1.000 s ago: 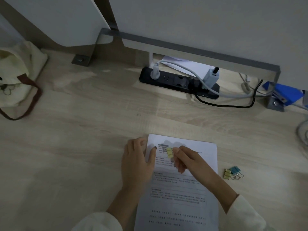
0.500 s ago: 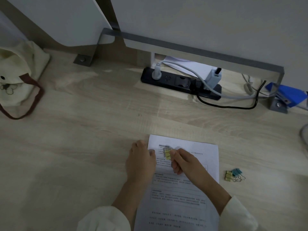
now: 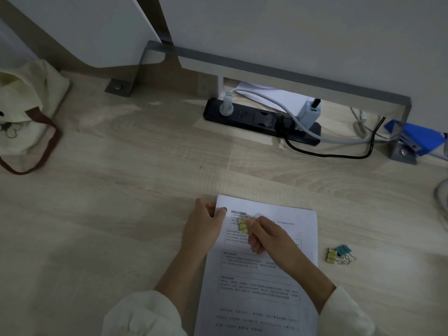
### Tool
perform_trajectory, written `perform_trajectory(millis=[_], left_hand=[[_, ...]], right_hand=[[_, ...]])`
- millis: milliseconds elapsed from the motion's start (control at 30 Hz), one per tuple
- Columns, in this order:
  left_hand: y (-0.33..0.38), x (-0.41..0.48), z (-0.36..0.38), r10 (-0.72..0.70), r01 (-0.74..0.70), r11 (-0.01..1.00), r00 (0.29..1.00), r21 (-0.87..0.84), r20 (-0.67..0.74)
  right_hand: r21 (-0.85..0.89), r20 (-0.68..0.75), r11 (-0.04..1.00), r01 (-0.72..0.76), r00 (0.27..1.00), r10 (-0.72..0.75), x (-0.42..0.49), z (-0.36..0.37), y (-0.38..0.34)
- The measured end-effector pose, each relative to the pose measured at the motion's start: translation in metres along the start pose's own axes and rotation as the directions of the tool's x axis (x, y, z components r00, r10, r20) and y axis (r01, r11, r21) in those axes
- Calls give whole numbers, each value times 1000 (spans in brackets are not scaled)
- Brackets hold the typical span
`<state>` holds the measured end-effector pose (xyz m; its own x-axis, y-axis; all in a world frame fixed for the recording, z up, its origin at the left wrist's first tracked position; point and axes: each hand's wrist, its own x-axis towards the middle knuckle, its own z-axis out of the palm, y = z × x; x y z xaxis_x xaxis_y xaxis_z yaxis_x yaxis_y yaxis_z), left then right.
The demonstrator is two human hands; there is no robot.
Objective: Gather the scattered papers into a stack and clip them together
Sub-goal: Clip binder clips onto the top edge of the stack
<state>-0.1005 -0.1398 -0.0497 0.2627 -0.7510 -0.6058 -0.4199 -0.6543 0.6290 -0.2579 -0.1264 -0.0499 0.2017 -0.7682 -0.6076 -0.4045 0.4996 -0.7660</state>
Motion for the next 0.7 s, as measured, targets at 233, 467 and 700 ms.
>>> perform_trajectory(millis=[233,467,700], left_hand=[[-12,5,2,85,-91,987,995,-129,-48],[-19,7,2,178,-186,961,983,-206,-54],[-24,9,0,252,-246,924,968,-293,-20]], right_hand=[[-114,-32,992,47,998,-50,-1,0,-4],[-479,13,808,343,923,-384,33,-24,-30],[-653,339,483,584,795,-503,73,-29,-60]])
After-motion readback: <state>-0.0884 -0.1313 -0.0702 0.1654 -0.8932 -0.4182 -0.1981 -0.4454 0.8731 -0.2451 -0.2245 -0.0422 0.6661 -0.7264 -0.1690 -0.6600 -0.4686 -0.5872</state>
